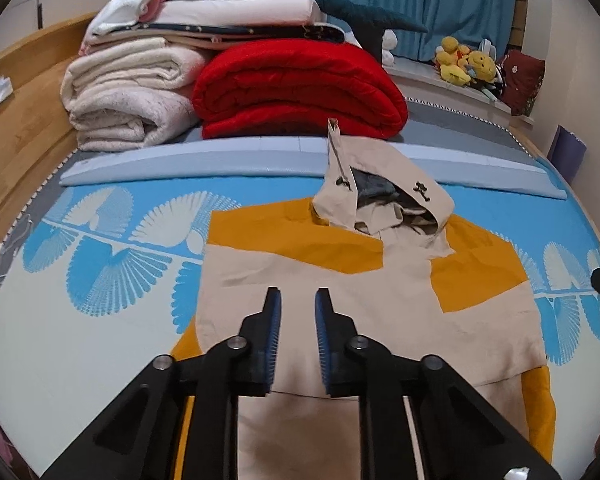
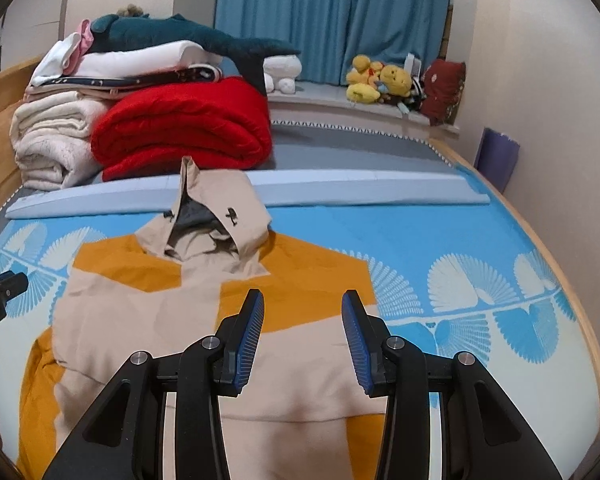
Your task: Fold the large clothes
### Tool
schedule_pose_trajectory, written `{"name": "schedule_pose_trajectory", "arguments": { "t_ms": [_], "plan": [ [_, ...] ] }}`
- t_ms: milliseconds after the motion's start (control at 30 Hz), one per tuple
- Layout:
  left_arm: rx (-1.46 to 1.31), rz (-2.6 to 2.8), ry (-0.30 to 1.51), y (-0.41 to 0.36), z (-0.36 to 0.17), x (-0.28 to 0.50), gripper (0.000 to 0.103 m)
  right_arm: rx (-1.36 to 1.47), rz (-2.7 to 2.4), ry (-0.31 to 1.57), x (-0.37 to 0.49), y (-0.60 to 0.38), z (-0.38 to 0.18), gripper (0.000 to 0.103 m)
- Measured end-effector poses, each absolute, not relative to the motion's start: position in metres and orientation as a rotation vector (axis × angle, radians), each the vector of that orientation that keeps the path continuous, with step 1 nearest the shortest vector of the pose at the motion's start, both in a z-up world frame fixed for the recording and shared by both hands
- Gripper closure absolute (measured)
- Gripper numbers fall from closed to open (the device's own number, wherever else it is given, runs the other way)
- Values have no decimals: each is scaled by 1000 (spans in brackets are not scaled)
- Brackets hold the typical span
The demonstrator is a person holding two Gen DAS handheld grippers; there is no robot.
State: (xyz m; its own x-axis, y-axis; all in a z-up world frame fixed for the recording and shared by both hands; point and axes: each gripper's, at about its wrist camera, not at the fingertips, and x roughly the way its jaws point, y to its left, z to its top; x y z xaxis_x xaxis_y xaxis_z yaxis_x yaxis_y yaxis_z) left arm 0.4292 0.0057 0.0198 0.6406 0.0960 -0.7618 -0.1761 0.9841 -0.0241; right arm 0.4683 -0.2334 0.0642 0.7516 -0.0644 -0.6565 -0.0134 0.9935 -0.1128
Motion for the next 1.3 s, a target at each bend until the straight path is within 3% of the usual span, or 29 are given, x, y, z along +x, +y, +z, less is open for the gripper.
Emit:
{"name": "schedule_pose_trajectory", "arguments": {
  "t_ms": [100, 200, 333, 667, 900, 1300],
  "plan": [
    [-127, 135, 891, 9, 10, 437, 91, -74, -34, 764, 475, -252, 62, 62],
    [-160, 115, 933, 14, -4, 458, 91, -48, -38, 803, 480, -269, 57, 80],
    [-127, 75, 946, 14, -15, 510, 90, -10, -65, 848, 487, -292, 47, 89],
    [-155, 2, 892, 22, -21, 687, 89, 42, -51, 896, 499, -310, 24, 86],
    [-266, 39, 903, 47, -46, 810, 78, 77, -63, 901, 506, -319, 17, 86],
    [-408, 98, 984, 65, -99, 871, 78, 43, -83, 932, 509, -328, 4, 86]
  ]
}}
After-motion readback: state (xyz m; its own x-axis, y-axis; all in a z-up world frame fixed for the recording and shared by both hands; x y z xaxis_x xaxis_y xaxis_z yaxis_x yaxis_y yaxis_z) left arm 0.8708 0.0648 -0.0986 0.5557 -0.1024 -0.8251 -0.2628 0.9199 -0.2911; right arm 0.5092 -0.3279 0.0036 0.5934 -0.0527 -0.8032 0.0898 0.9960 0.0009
